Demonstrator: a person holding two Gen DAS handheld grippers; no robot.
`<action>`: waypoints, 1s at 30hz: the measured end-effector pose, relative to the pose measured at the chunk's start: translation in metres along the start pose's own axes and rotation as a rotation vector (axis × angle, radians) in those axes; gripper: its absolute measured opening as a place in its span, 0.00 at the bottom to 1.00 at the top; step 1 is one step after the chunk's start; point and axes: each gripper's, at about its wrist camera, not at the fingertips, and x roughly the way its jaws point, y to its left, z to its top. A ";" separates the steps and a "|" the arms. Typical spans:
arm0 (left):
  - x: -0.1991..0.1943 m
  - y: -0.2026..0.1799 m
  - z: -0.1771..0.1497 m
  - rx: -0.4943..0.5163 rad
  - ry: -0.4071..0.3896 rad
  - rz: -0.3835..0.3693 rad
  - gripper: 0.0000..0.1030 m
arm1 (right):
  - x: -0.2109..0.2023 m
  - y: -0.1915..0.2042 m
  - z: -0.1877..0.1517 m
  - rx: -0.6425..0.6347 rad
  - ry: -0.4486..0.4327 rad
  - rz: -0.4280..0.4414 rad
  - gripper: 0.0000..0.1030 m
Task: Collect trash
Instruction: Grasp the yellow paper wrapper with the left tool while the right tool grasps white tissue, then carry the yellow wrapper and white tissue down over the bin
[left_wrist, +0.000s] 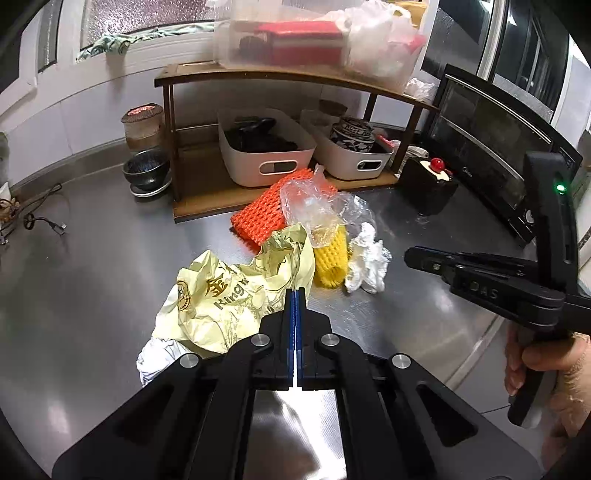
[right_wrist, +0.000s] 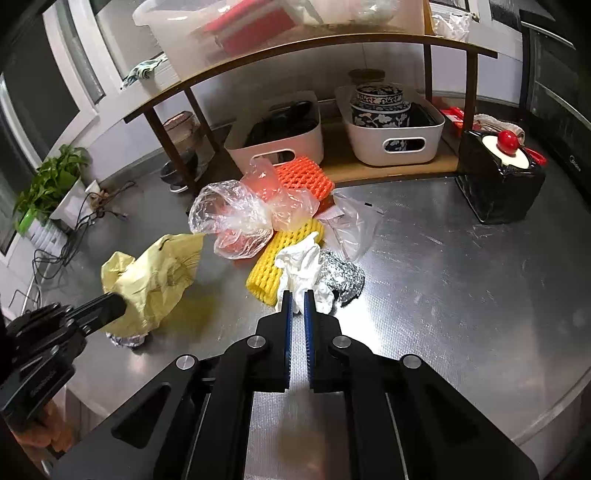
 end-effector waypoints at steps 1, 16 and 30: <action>-0.005 -0.002 -0.002 -0.001 -0.002 0.001 0.00 | 0.000 0.001 0.000 -0.006 -0.003 -0.013 0.11; -0.024 0.000 -0.024 -0.068 0.018 0.023 0.00 | 0.046 0.011 0.009 -0.058 0.037 -0.011 0.49; -0.041 -0.024 -0.052 -0.069 0.058 0.021 0.00 | 0.007 0.010 -0.013 -0.078 0.049 0.046 0.04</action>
